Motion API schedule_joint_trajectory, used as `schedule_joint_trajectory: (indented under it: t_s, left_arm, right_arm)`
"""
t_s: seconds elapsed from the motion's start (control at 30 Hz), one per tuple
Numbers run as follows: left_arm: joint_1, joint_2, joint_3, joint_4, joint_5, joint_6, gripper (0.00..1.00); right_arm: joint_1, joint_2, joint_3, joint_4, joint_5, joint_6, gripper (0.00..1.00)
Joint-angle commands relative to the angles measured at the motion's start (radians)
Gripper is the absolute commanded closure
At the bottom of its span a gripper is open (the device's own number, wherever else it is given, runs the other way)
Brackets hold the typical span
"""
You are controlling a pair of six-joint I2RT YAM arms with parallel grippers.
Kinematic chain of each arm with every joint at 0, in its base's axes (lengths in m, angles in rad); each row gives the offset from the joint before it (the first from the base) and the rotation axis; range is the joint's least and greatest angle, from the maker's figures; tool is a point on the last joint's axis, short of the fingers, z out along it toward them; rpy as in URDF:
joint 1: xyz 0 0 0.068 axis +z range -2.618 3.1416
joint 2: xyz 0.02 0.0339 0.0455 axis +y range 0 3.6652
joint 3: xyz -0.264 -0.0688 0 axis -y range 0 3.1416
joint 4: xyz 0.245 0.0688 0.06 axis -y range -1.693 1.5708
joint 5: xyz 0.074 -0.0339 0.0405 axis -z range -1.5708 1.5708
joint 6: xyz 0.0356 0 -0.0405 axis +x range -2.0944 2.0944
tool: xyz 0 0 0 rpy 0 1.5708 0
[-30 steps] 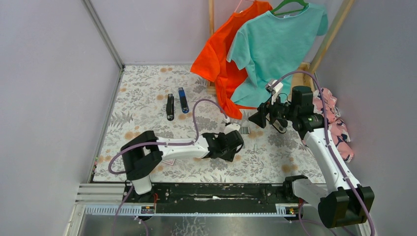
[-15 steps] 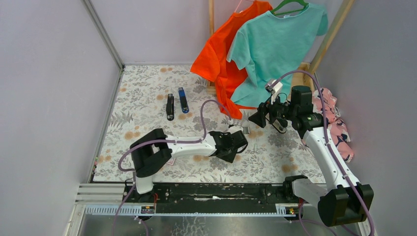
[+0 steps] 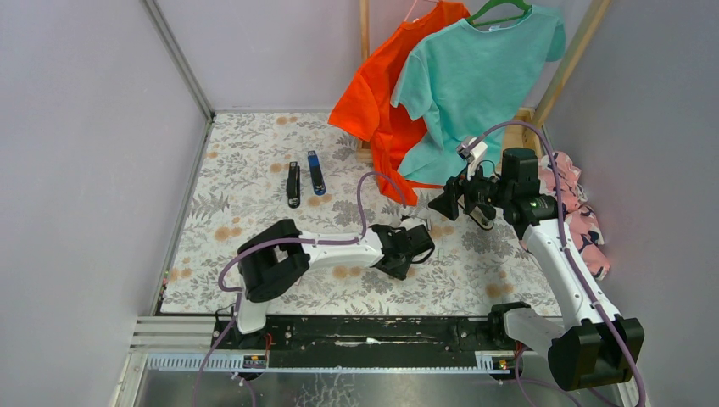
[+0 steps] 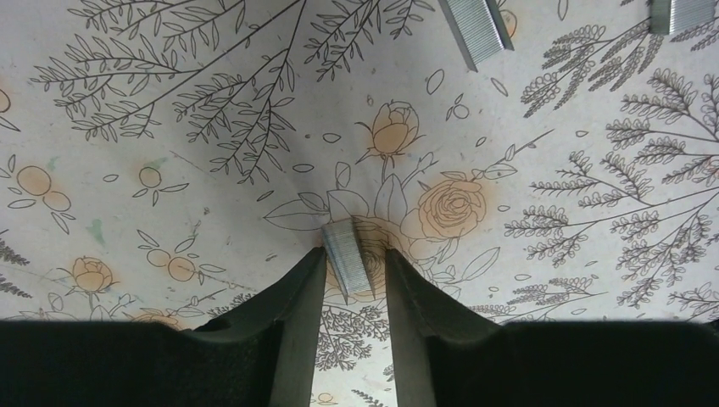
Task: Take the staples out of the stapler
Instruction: Pick up the staple from the center of the board.
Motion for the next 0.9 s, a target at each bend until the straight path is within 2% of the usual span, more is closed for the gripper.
schedule_joint_trajectory:
  t_s: [0.0,0.47,0.63,0.87]
  left_arm:
    - [0.013,0.012,0.02,-0.032,0.01,0.023,0.63]
    - [0.027,0.028,0.024,-0.032,0.028,0.034,0.68]
    - [0.03,0.035,0.026,-0.033,0.029,0.039,0.61]
    - [0.038,0.041,0.027,-0.033,0.036,0.043,0.64]
  right_arm:
    - [-0.007,-0.007,0.011,0.032,-0.001,0.001,0.22]
    - [-0.013,-0.005,0.012,0.031,-0.007,0.003,0.22]
    - [-0.012,-0.005,0.01,0.031,-0.01,0.004,0.22]
    - [-0.013,-0.005,0.009,0.033,-0.013,0.006,0.22]
